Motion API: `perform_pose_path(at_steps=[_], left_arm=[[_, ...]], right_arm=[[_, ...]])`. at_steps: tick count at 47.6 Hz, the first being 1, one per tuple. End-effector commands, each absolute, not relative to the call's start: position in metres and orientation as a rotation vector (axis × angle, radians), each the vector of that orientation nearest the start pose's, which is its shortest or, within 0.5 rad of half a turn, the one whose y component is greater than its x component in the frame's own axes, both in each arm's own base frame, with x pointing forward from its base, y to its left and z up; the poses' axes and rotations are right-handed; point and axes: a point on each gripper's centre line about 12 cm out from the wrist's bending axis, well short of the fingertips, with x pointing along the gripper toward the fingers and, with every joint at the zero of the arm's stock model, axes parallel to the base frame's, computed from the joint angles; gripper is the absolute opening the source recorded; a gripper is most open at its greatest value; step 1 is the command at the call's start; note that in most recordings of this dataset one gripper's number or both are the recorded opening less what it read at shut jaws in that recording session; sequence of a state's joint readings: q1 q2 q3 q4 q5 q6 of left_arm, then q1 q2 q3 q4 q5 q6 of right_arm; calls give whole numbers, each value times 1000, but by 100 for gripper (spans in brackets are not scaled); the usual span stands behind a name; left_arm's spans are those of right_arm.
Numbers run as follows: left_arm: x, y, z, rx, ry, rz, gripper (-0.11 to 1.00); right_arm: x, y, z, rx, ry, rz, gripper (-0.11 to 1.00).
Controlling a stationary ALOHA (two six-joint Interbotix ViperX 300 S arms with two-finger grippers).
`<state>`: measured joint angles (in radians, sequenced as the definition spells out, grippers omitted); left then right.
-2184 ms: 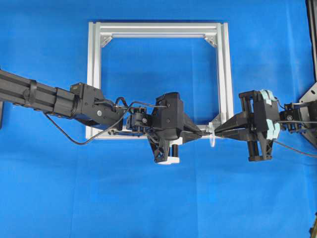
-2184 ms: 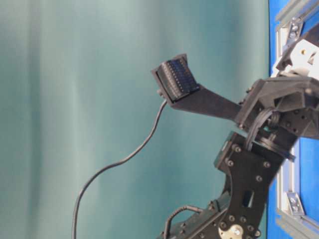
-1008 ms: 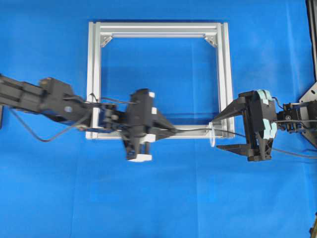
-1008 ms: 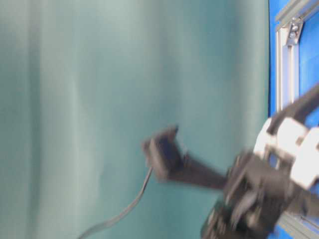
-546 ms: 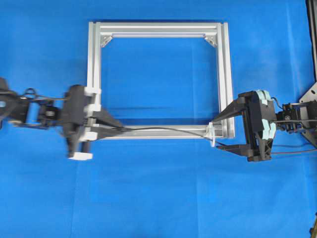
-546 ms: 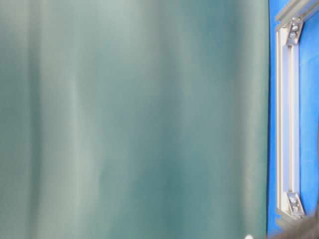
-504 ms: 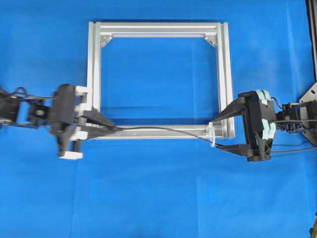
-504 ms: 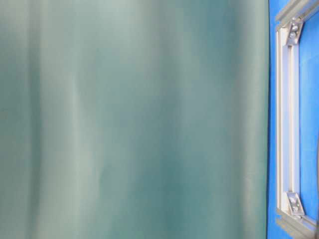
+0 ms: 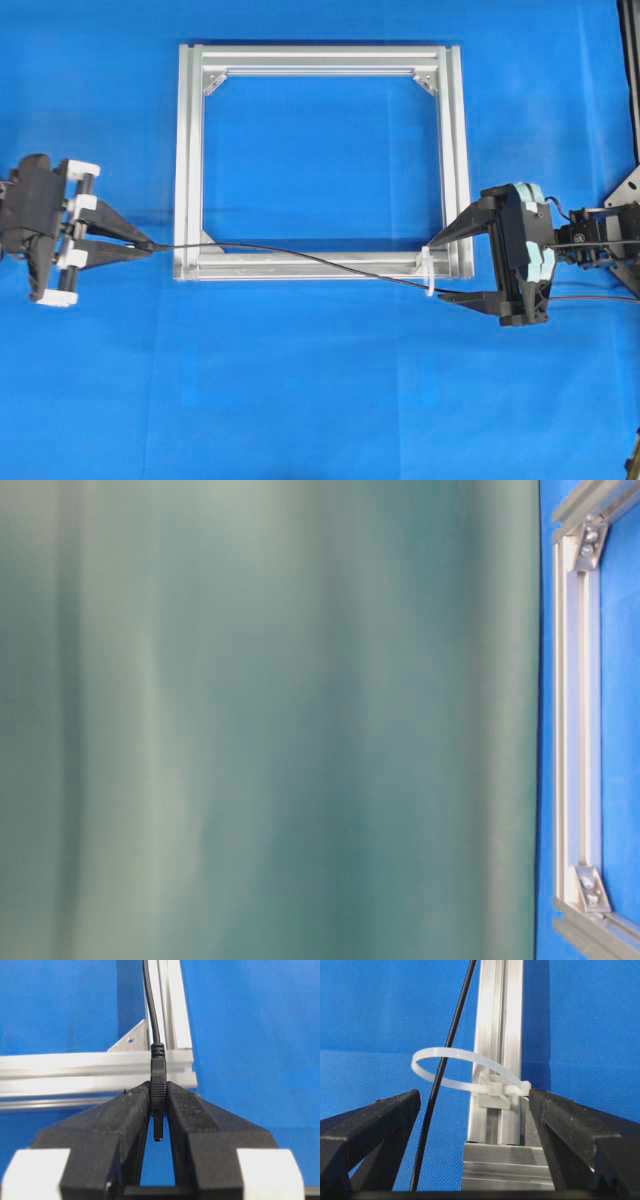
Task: Insert the wire through the string loop located on the right side.
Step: 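Release the cable with the left gripper and hold both grippers open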
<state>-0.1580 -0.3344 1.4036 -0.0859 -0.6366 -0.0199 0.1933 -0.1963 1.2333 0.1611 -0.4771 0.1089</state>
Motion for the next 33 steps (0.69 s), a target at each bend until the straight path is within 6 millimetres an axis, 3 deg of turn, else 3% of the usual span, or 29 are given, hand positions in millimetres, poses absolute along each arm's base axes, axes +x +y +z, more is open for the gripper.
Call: perform_pose_path(at_steps=[1,33], left_arm=[[206,-28,121,-42,423,-96,8],[213,-31,116,-40,558,-100,10]], right_arm=[[254,41,117,171,550,48,94],[254,41,117,171,555,48,94]])
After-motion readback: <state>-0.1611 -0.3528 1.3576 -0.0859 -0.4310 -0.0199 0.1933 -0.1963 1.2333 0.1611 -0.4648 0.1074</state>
